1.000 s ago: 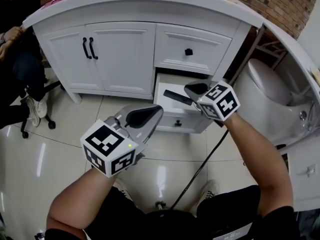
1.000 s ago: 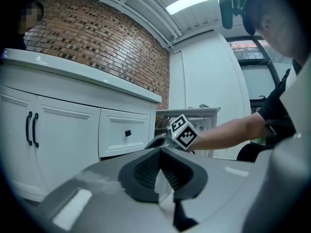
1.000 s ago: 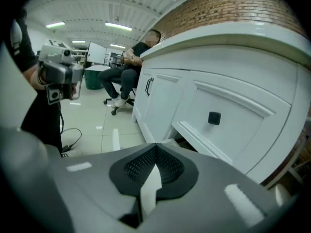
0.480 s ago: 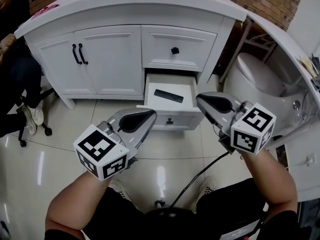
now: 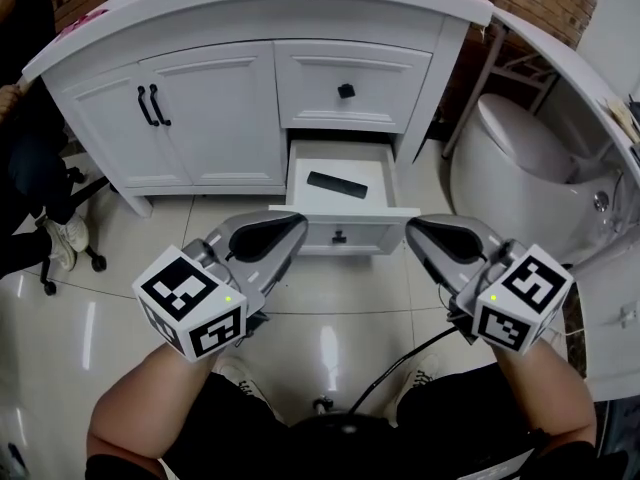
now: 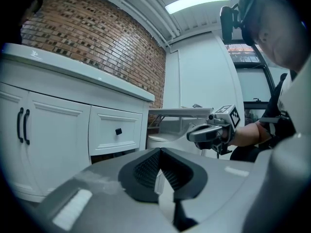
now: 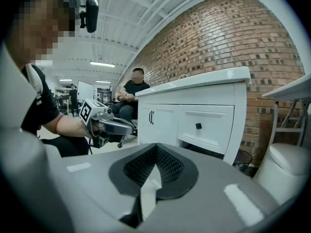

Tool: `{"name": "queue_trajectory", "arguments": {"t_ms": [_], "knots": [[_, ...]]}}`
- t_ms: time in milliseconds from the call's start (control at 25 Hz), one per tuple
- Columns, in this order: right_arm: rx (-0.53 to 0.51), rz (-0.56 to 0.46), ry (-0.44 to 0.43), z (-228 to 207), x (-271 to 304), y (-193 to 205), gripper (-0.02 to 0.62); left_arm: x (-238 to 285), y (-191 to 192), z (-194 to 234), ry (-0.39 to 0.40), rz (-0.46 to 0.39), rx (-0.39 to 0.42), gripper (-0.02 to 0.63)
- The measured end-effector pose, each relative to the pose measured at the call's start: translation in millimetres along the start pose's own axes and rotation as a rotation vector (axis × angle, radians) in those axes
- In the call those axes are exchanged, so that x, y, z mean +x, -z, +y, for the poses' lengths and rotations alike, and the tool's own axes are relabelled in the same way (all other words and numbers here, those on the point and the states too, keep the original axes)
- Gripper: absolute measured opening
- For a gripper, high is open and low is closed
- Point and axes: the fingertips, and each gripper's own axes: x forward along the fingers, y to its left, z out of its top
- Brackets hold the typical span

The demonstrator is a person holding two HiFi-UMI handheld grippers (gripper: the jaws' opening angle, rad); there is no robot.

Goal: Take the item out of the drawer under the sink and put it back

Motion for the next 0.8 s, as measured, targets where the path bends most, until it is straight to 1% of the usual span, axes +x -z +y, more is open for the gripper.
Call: {"name": "queue_trajectory", "arguments": {"t_ms": [120, 320, 400, 520, 640, 800], "knots": [[-0.043, 0.037, 0.026, 1.2, -3.0, 12.2, 0.008, 1.8, 0.6, -2.5, 0.007, 0.008, 0.013, 0.006], [-0.016, 0.081, -0.012, 10.6, -0.6, 31.0, 0.006, 7.2, 5.9, -3.8, 0.014, 0.027, 0.015, 0.006], [-0.017, 0.088, -0.026, 12.0, 0.4, 32.9, 0.007, 8.2, 6.7, -3.3, 0.012, 0.030, 0.015, 0.006], [-0.029, 0.085, -0.024, 8.4, -1.4, 32.1, 0.006, 8.8, 6.6, -2.6, 0.007, 0.028, 0.019, 0.006], [-0.015, 0.081, -0.023, 5.0, -0.3, 32.4, 0.006, 7.9, 7.2, -0.8, 0.001, 0.028, 0.020, 0.006], [-0.012, 0.100, -0.035, 7.4, 3.8, 35.5, 0.006, 7.5, 6.3, 0.1, 0.000, 0.024, 0.009, 0.006]]}}
